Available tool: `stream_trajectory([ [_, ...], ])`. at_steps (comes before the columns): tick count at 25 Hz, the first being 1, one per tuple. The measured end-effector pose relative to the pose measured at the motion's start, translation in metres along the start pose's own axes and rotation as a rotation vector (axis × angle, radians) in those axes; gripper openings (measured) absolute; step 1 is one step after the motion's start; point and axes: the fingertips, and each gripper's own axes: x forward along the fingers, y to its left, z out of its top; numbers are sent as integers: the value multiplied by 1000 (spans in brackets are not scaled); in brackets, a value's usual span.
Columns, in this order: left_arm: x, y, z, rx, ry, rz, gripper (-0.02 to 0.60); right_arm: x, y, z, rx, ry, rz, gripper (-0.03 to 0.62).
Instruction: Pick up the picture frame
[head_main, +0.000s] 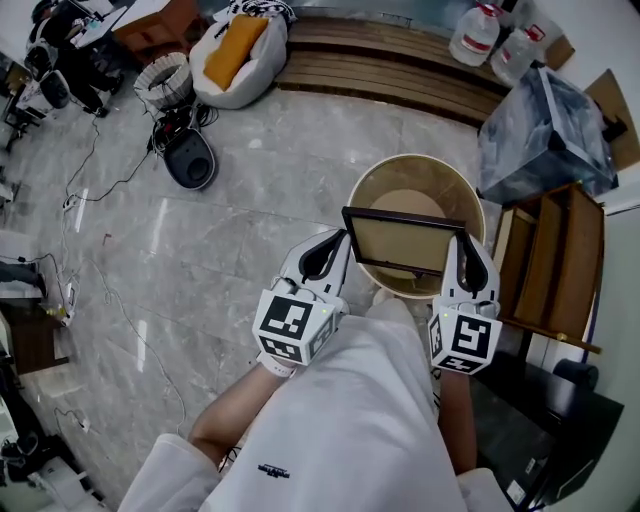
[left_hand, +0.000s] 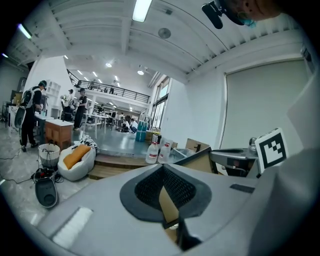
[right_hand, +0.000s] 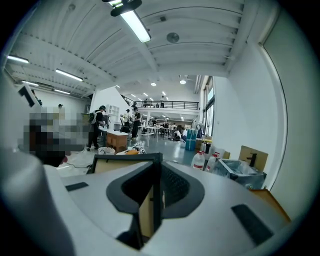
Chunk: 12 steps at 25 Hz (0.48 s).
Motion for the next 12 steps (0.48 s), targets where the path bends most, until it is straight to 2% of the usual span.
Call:
stream_trajectory([
  [12, 0, -9, -11, -3, 24, -21, 3, -11, -3, -7, 6, 12, -17, 38],
])
